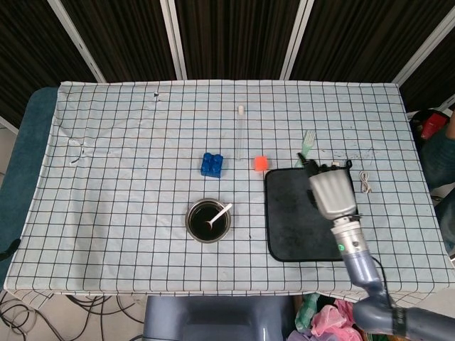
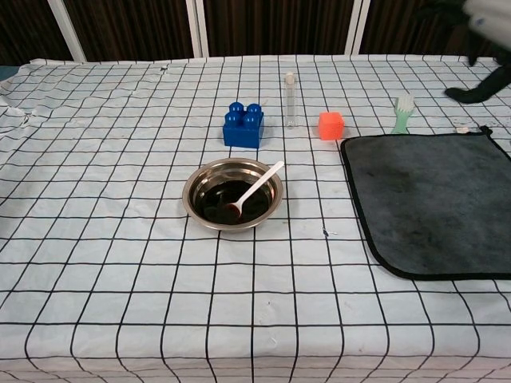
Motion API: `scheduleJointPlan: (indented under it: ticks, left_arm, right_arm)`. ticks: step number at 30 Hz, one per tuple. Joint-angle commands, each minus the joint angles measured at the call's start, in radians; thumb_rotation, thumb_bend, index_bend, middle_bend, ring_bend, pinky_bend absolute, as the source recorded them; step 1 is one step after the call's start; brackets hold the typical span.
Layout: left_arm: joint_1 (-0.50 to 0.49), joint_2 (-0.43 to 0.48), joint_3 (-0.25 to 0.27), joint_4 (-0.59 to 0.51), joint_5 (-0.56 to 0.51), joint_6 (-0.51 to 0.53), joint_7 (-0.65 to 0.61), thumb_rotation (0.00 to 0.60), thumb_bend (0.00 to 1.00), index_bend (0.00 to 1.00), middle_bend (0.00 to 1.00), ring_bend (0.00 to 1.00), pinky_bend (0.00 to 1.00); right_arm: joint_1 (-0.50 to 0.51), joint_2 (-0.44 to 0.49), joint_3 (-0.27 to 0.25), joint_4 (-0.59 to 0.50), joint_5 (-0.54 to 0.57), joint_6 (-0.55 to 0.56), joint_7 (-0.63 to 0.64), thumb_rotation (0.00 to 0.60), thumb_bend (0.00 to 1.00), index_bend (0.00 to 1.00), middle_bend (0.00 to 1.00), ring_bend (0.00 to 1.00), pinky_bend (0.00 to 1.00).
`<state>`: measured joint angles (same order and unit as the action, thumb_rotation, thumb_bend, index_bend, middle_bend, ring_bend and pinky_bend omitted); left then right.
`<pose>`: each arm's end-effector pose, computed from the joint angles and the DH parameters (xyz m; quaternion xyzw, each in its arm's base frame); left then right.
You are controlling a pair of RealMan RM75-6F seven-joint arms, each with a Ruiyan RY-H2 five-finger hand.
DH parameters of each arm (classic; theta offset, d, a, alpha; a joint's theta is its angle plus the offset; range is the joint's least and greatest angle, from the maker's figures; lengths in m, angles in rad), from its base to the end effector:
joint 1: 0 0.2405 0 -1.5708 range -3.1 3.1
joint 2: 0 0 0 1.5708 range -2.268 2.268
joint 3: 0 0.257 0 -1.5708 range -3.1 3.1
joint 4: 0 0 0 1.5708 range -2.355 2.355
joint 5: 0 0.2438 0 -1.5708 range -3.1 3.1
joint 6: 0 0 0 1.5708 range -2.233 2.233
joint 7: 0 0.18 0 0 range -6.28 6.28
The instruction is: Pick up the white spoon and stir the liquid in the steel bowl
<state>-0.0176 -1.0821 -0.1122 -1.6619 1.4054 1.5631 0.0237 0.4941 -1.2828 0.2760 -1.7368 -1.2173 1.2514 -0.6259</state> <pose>-0.3355 0.2100 0.1655 -0.5266 -0.3816 -0.3908 0.6514 -0.1743 -0.3638 0.0756 0.6706 -0.2514 0.3689 0.5925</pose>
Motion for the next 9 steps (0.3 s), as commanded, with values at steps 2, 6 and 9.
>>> scheduleJointPlan:
  ticks: [2,6,9]
  left_arm:
    - [-0.006,0.0,0.005,0.003,0.007,-0.011,-0.002,0.6,0.19,0.11,0.0,0.0,0.0]
    - [-0.009,0.0,0.008,0.006,0.01,-0.018,-0.009,0.6,0.19,0.11,0.0,0.0,0.0]
    - [-0.011,0.003,0.011,0.005,0.015,-0.021,-0.016,0.6,0.19,0.11,0.0,0.0,0.0]
  right_arm:
    - [-0.158,0.183,-0.045,-0.045,-0.067,0.064,0.185,0.6,0.24,0.09,0.24,0.41,0.45]
    - [-0.224,0.206,-0.092,-0.025,-0.12,0.124,0.276,0.6,0.24,0.09,0.23,0.4,0.44]
    - [-0.265,0.19,-0.128,0.019,-0.169,0.179,0.31,0.6,0.24,0.09,0.23,0.39,0.43]
